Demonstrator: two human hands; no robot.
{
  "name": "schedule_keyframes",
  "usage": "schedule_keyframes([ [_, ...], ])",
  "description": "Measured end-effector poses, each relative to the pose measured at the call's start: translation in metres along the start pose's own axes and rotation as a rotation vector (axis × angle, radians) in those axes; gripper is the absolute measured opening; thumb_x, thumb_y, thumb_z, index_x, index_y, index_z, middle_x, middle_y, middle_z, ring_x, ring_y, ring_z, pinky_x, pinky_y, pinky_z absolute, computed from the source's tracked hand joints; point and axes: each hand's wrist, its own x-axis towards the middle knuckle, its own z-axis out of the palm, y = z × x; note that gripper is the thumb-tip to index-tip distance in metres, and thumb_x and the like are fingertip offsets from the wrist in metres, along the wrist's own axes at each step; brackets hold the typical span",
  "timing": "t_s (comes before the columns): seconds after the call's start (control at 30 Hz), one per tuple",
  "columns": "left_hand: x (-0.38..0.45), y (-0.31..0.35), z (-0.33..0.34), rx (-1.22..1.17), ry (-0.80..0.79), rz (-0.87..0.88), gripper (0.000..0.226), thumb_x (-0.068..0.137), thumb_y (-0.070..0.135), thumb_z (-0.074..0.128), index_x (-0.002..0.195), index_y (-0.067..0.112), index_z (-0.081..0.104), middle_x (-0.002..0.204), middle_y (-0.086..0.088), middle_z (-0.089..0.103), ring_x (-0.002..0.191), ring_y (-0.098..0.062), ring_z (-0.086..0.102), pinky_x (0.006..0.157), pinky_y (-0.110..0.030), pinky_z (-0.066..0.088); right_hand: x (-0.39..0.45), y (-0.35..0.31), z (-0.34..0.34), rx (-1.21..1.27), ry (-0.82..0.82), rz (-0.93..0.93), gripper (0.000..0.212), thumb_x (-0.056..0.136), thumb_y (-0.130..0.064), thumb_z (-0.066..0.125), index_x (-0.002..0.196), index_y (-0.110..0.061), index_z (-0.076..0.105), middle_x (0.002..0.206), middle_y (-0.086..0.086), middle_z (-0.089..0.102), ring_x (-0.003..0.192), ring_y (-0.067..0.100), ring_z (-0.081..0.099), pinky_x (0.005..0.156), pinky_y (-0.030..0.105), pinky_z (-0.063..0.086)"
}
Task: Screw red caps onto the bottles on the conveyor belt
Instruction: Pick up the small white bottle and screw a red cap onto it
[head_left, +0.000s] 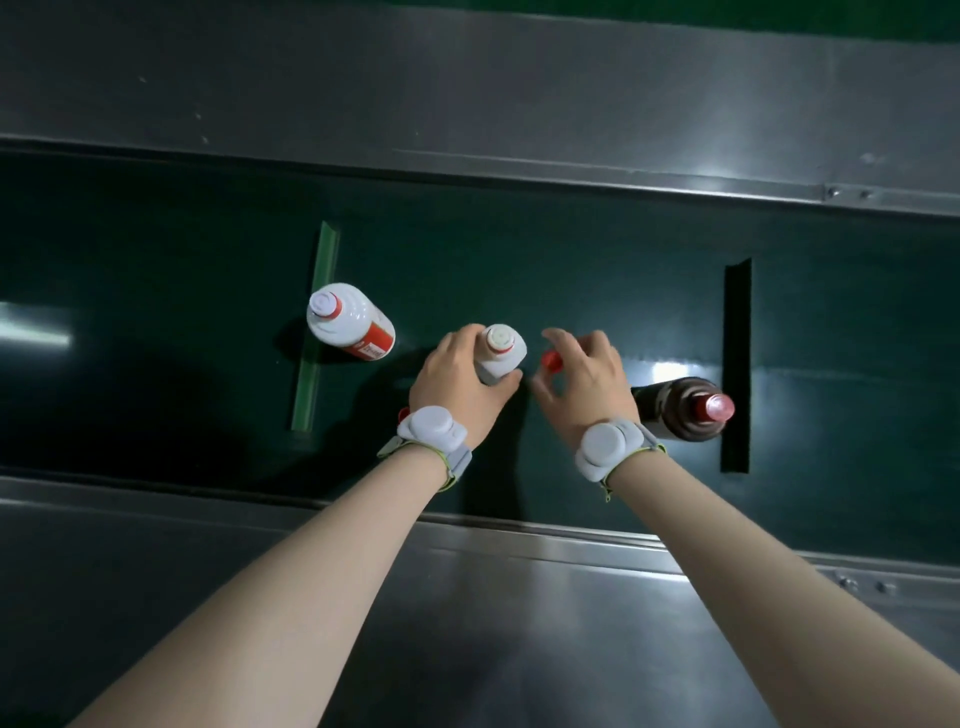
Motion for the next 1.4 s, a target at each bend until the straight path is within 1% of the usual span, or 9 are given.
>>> schedule_keyframes([
  [0.13, -0.007, 0.022, -0.032, 0.006, 0.022, 0.006, 0.052, 0.077, 0.056, 0.082, 0.118, 0.033, 0.06, 0.111, 0.008, 0.062, 0.098, -0.022, 0.064, 0.074, -0.037, 0.056, -0.008, -0.033, -0.056, 0.155, 0.141, -0.119, 0.029, 0.096, -0.033, 0.068, 0.123, -0.022, 0.069, 0.109, 0.002, 0.062, 0.102, 0.026, 0.063, 0.085, 0.035, 0.055],
  [0.27, -0.015, 0.039, -0.059, -0.001, 0.013, 0.018, 0.054, 0.078, 0.052, 0.083, 0.121, 0.028, 0.06, 0.111, 0.002, 0.059, 0.088, -0.025, 0.065, 0.069, -0.037, 0.055, -0.023, -0.066, -0.1, 0.294, 0.172, -0.239, 0.018, 0.094, -0.039, 0.072, 0.106, -0.029, 0.063, 0.099, -0.017, 0.071, 0.095, 0.004, 0.067, 0.088, 0.023, 0.056],
  [0.33, -0.022, 0.047, -0.074, -0.003, -0.009, 0.043, 0.056, 0.08, 0.049, 0.084, 0.124, 0.025, 0.059, 0.113, 0.0, 0.057, 0.086, -0.027, 0.065, 0.067, -0.035, 0.052, -0.035, -0.085, -0.117, 0.312, 0.184, -0.294, 0.022, 0.094, -0.043, 0.074, 0.103, -0.029, 0.06, 0.099, -0.019, 0.073, 0.096, 0.003, 0.069, 0.09, 0.016, 0.054],
  [0.47, -0.032, 0.067, -0.104, 0.013, -0.039, 0.066, 0.055, 0.082, 0.048, 0.082, 0.126, 0.025, 0.057, 0.116, 0.0, 0.056, 0.088, -0.028, 0.067, 0.069, -0.038, 0.055, -0.048, -0.112, -0.137, 0.218, 0.126, -0.367, 0.021, 0.095, -0.033, 0.075, 0.108, -0.023, 0.061, 0.107, -0.014, 0.074, 0.101, 0.011, 0.069, 0.091, 0.032, 0.058],
  [0.6, -0.04, 0.082, -0.121, 0.02, -0.045, 0.102, 0.053, 0.083, 0.046, 0.081, 0.124, 0.025, 0.056, 0.117, 0.002, 0.055, 0.092, -0.026, 0.067, 0.072, -0.04, 0.057, -0.056, -0.126, -0.152, 0.124, 0.095, -0.375, 0.036, 0.099, -0.026, 0.071, 0.134, -0.021, 0.065, 0.121, -0.004, 0.075, 0.111, 0.021, 0.07, 0.095, 0.042, 0.059],
  [0.8, -0.046, 0.093, -0.142, -0.026, -0.054, 0.103, 0.055, 0.081, 0.045, 0.082, 0.125, 0.026, 0.056, 0.119, 0.002, 0.056, 0.093, -0.026, 0.068, 0.076, -0.043, 0.059, -0.067, -0.141, -0.179, 0.097, 0.037, -0.382, 0.026, 0.1, -0.026, 0.07, 0.126, -0.022, 0.07, 0.113, -0.006, 0.077, 0.105, 0.021, 0.07, 0.095, 0.04, 0.057],
  [1.0, -0.048, 0.095, -0.16, -0.039, -0.131, 0.115, 0.057, 0.076, 0.053, 0.078, 0.125, 0.032, 0.057, 0.113, 0.013, 0.053, 0.092, -0.014, 0.058, 0.074, -0.029, 0.043, -0.074, -0.149, -0.194, 0.154, -0.052, -0.416, 0.027, 0.101, -0.023, 0.069, 0.128, -0.022, 0.067, 0.118, -0.006, 0.075, 0.112, 0.018, 0.069, 0.1, 0.036, 0.054],
  [1.2, -0.049, 0.105, -0.173, -0.035, -0.198, 0.11, 0.057, 0.065, 0.065, 0.072, 0.118, 0.051, 0.057, 0.1, 0.027, 0.059, 0.092, -0.007, 0.063, 0.067, -0.019, 0.043, -0.079, -0.147, -0.207, 0.18, -0.098, -0.431, 0.03, 0.103, -0.02, 0.067, 0.133, -0.022, 0.064, 0.124, -0.009, 0.074, 0.119, 0.012, 0.068, 0.099, 0.023, 0.048],
  [1.4, -0.054, 0.119, -0.177, 0.004, -0.222, 0.161, 0.052, 0.068, 0.063, 0.07, 0.117, 0.052, 0.056, 0.106, 0.024, 0.06, 0.09, -0.009, 0.064, 0.063, -0.02, 0.044, -0.084, -0.144, -0.213, 0.074, -0.014, -0.335, 0.026, 0.097, -0.042, 0.069, 0.117, -0.027, 0.064, 0.111, -0.004, 0.074, 0.107, 0.016, 0.067, 0.091, 0.037, 0.057],
])
